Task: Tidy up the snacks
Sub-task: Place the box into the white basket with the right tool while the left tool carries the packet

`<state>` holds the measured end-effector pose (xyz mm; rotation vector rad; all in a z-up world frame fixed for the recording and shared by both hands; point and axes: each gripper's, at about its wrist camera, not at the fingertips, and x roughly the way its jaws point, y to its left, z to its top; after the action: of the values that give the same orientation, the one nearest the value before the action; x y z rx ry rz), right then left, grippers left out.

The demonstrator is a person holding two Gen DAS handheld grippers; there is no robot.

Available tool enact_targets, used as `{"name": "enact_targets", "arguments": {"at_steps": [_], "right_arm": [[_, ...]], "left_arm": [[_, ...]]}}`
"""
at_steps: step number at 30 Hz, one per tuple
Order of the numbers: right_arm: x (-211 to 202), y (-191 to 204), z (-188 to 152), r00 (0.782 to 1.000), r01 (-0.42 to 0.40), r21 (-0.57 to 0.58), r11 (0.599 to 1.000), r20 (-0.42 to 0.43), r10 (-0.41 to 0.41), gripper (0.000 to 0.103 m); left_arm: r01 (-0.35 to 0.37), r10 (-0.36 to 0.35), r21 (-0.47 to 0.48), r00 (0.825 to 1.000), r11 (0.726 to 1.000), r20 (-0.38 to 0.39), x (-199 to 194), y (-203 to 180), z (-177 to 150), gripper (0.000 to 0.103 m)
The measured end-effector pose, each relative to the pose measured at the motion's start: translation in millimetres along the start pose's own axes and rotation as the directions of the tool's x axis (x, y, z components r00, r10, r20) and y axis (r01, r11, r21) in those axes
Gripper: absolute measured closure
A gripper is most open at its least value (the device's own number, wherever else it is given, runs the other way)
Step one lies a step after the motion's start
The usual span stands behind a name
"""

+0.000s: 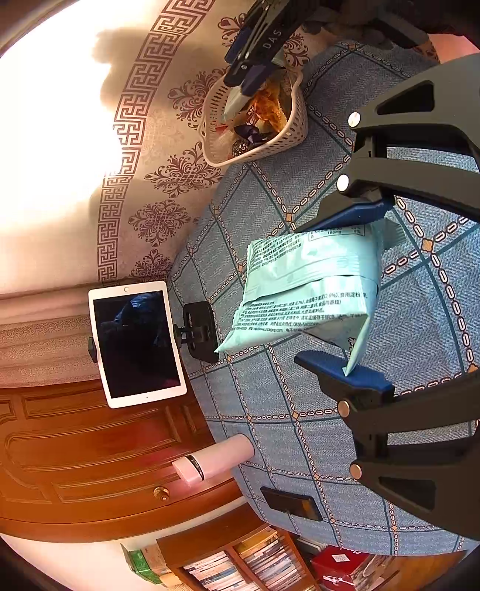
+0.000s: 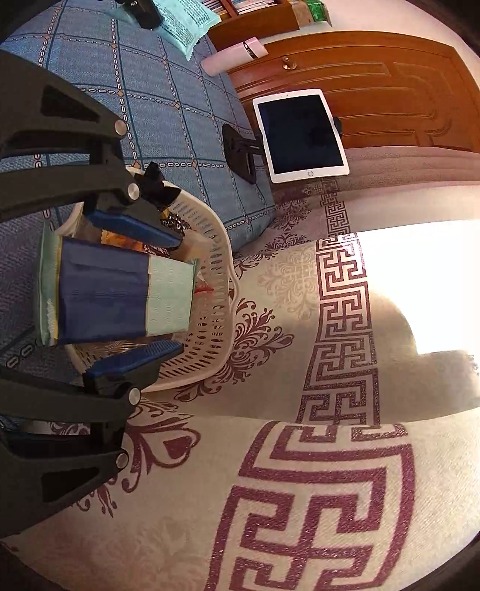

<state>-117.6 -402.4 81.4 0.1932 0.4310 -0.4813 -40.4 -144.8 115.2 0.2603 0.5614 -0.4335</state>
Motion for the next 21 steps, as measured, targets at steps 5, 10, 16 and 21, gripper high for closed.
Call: {"name": "enact_targets", "arguments": {"at_steps": [5, 10, 16, 21], "right_arm": [[-14, 2, -7, 0.999, -0.015, -0.006, 1.0, 0.035, 0.015, 0.049], [-35, 1, -18, 0.996, -0.009, -0.014, 1.0, 0.085, 0.01, 0.048], [-54, -2, -32, 0.993, 0.008, -0.018, 1.0, 0.119, -0.006, 0.045], [-64, -1, -45, 0.992, 0.025, -0.037, 0.999, 0.129, -0.02, 0.045]], "left_arm": [[0.017, -0.017, 0.026, 1.0, 1.0, 0.015, 0, -14, 9, 0.04], [0.048, -0.049, 0.059, 0.998, 0.997, 0.026, 5, -35, 21, 0.04], [0.104, -0.109, 0.109, 0.993, 0.989, 0.05, 11, -64, 34, 0.04], [0.176, -0.183, 0.138, 0.982, 0.975, 0.043, 22, -92, 45, 0.04]]}}
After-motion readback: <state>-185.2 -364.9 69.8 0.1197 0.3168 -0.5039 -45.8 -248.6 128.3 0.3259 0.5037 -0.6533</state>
